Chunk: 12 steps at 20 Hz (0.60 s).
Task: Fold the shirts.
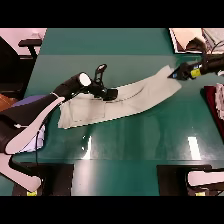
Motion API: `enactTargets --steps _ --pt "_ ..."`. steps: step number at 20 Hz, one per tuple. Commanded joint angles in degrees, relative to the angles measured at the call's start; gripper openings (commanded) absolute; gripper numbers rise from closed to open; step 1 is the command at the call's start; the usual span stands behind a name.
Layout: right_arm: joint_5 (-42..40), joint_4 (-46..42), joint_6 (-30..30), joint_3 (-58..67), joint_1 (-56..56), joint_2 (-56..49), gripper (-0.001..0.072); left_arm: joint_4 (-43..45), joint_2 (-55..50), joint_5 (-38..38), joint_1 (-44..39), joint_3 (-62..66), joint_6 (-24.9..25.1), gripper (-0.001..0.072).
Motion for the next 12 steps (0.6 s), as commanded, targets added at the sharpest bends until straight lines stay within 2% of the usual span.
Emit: enactTargets --steps 1,6,12 --pt "0.07 4.68 0.76 5.53 3.96 4.39 0.0016 -1.33 -2.51 -0.37 -1.18 2.58 -0.04 0.002" --pt "-0.48 7.23 1.81 11.39 11.85 5.25 0.0016 -1.38 -2.51 2.01 -2.8 2.58 -0.02 0.002" --pt "-3.43 8.24 1.81 12.48 20.5 5.18 0.0016 1.7 -2.51 3.37 -3.56 2.58 0.09 0.002"
